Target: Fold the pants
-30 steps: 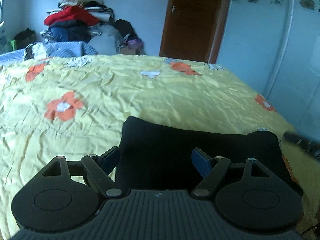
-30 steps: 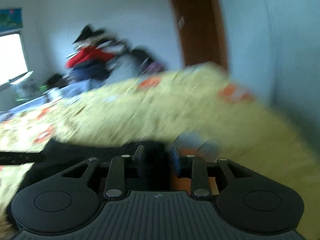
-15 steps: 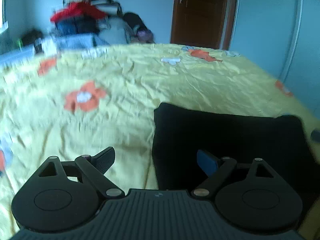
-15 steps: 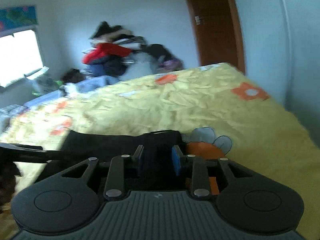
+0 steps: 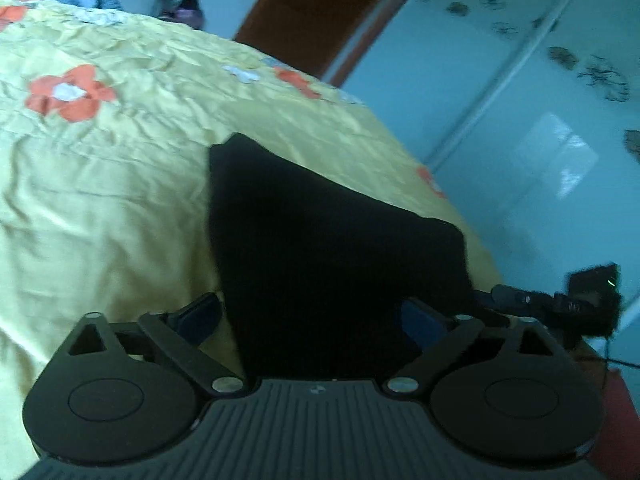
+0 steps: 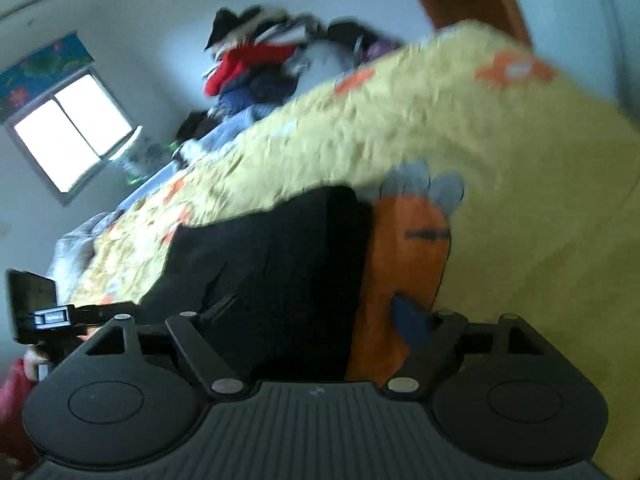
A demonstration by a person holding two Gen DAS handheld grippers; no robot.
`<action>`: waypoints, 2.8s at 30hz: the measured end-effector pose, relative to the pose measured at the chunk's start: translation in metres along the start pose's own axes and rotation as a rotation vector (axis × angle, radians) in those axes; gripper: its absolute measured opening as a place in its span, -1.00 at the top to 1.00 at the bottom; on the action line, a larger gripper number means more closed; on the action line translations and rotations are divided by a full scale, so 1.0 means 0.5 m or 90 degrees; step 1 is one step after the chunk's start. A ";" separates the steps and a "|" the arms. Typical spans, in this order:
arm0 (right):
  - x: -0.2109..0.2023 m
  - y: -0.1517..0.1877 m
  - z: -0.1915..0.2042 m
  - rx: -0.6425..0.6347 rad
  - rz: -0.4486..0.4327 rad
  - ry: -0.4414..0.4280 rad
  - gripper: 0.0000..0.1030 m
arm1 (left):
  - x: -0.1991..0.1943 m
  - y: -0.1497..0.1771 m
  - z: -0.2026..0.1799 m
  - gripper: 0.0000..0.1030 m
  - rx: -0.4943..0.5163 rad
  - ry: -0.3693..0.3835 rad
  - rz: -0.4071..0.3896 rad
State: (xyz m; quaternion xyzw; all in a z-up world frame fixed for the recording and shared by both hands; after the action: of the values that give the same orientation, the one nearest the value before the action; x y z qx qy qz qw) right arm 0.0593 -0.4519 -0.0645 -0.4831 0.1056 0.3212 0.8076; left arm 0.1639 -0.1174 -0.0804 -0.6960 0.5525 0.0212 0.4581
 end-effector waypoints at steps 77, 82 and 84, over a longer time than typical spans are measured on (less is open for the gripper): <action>0.411 -0.041 0.416 -0.351 0.065 0.073 -0.33 | -0.150 -0.112 0.192 -0.98 -0.001 -0.450 -0.123; 0.413 -0.018 0.422 -0.359 0.034 0.107 -0.37 | -0.154 -0.094 0.199 -1.00 -0.019 -0.462 -0.165; 0.408 -0.012 0.424 -0.356 0.030 0.119 -0.39 | -0.155 -0.090 0.197 -1.00 -0.016 -0.465 -0.173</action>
State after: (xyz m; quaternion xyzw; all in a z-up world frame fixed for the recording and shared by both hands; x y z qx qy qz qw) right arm 0.1908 -0.1887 -0.0499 -0.7119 0.0982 0.3104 0.6222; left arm 0.2163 0.0047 -0.0682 -0.7150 0.2551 0.2133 0.6150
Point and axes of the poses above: each gripper's, at about its wrist camera, not at the fingertips, and x roughly the way its jaws point, z to its left, y to its underside, the point moved 6 cm from there along x, roughly the way its jaws point, and after that the axes turned 6 degrees about -x, right-handed, at the moved point
